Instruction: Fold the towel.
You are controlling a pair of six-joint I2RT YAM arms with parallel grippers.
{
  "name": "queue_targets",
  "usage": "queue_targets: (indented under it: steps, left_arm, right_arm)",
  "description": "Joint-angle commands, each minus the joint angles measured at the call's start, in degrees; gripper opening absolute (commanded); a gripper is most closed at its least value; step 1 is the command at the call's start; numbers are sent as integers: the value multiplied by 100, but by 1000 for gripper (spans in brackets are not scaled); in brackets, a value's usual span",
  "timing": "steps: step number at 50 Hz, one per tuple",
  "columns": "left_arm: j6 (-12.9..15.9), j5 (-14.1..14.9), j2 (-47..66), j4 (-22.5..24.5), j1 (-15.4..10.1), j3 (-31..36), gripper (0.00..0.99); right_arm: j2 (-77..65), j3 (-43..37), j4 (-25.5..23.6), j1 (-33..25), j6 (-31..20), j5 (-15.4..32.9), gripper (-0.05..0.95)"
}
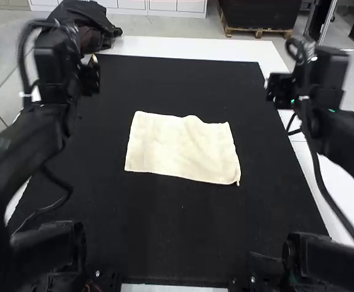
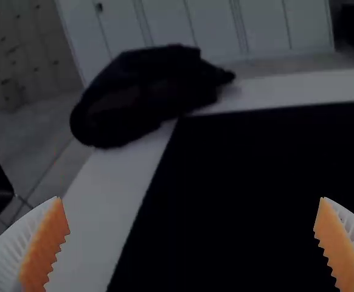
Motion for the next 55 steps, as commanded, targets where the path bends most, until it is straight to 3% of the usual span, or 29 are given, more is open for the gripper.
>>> queue_targets:
  steps: [1, 6, 10, 18, 25, 31, 38, 55]
  left_arm:
    - [-186, -8, 246, 194, -55, 44, 957]
    - [-195, -69, 474, 449, -73, -149, 954]
    - [-204, -69, 729, 501, -161, -211, 957]
    - [-221, -43, 1388, 352, -486, -193, 959]
    - [-397, 291, 1995, 264, -618, -53, 959]
    - [-845, 853, 2434, 194, -600, 193, 959]
    - [-1030, 880, 2865, 194, -600, 439, 959]
    - [-1048, 906, 3559, 501, -627, 809, 959]
  right_arm:
    - [508, 37, -36, 76, 665, 28, 907]
    - [842, -306, 175, 111, 673, -16, 907]
    - [948, -657, 834, 76, 665, -122, 907]
    - [956, -1141, 1757, 76, 568, 441, 907]
    - [1079, -1044, 1765, 173, 243, 476, 910]
    - [1255, -807, 1660, 225, 243, 318, 910]
    - [1747, -552, 1537, 357, 216, 1, 910]
    - [3286, -33, 1809, 779, 225, -245, 910]
